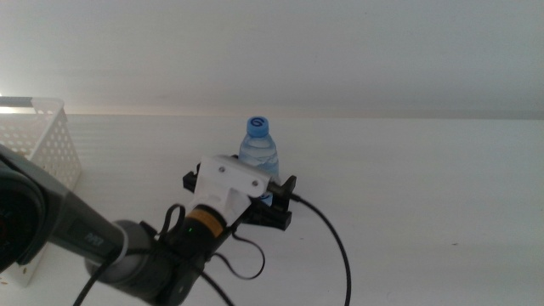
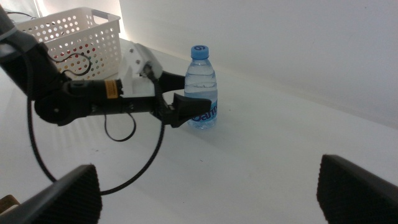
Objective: Use arms to grab the bottles and put them into the dustbin to the left of the table.
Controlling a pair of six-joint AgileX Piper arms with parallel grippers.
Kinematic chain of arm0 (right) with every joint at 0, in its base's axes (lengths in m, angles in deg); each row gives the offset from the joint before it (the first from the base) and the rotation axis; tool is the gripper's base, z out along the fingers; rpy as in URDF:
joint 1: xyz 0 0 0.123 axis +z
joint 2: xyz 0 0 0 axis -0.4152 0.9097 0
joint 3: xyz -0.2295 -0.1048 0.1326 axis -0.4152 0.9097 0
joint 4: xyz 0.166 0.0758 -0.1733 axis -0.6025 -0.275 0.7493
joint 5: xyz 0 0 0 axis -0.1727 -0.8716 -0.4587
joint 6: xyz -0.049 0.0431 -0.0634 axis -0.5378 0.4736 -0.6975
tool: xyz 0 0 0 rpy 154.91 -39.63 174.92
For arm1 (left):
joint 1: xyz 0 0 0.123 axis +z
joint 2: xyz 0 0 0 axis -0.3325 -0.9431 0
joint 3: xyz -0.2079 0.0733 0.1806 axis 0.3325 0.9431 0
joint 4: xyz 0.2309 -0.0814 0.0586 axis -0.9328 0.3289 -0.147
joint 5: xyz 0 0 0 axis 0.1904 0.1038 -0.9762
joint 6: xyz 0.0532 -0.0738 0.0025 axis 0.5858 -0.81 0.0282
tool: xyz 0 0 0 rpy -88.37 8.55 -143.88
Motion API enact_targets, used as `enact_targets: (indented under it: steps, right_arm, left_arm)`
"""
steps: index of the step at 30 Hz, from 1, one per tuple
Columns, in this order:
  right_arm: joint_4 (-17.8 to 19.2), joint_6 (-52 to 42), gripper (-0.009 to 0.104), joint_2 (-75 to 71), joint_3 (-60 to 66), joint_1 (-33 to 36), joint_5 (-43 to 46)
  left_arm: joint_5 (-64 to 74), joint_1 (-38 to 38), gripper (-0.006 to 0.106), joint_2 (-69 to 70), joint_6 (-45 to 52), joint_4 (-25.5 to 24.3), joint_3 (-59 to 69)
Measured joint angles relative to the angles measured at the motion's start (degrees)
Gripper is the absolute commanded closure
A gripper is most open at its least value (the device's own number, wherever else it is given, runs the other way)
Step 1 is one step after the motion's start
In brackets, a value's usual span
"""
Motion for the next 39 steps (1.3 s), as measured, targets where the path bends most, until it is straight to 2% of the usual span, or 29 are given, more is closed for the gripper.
enact_targets:
  steps: [4,17,19,21,23,26,28,33,36,39]
  right_arm:
    - [0.0,0.0,0.003,0.0,0.0,0.0,0.0]
    - [0.0,0.0,0.003,0.0,0.0,0.0,0.0]
    - [0.0,0.0,0.003,0.0,0.0,0.0,0.0]
    - [0.0,0.0,0.003,0.0,0.0,0.0,0.0]
    - [0.0,0.0,0.003,0.0,0.0,0.0,0.0]
    - [0.0,0.0,0.003,0.0,0.0,0.0,0.0]
    - [-0.1,0.0,0.003,0.0,0.0,0.0,0.1]
    - [-0.1,0.0,0.003,0.0,0.0,0.0,0.1]
    - [-0.1,0.0,0.003,0.0,0.0,0.0,0.1]
    - [-0.1,0.0,0.003,0.0,0.0,0.0,0.1]
  left_arm:
    - [4.0,0.6,0.007,-0.1,2.4,0.8,-3.5]
    - [7.3,3.7,0.007,-6.0,1.2,0.0,-11.3]
    - [7.6,3.8,0.010,-7.0,0.4,-0.1,-12.3]
    - [7.9,3.8,0.018,-7.9,-0.1,-0.1,-13.2]
    - [9.8,3.8,0.034,-8.1,-0.3,-0.1,-14.0]
    - [13.6,3.9,0.071,-7.4,-0.5,-0.7,-14.4]
    - [17.2,3.9,0.101,-5.7,-0.5,-0.4,-14.3]
    - [32.0,3.9,0.102,4.7,3.0,6.2,-8.6]
    - [47.2,4.6,0.102,14.5,7.8,11.0,-6.0]
    - [67.1,6.1,0.102,24.9,11.2,12.2,-6.1]
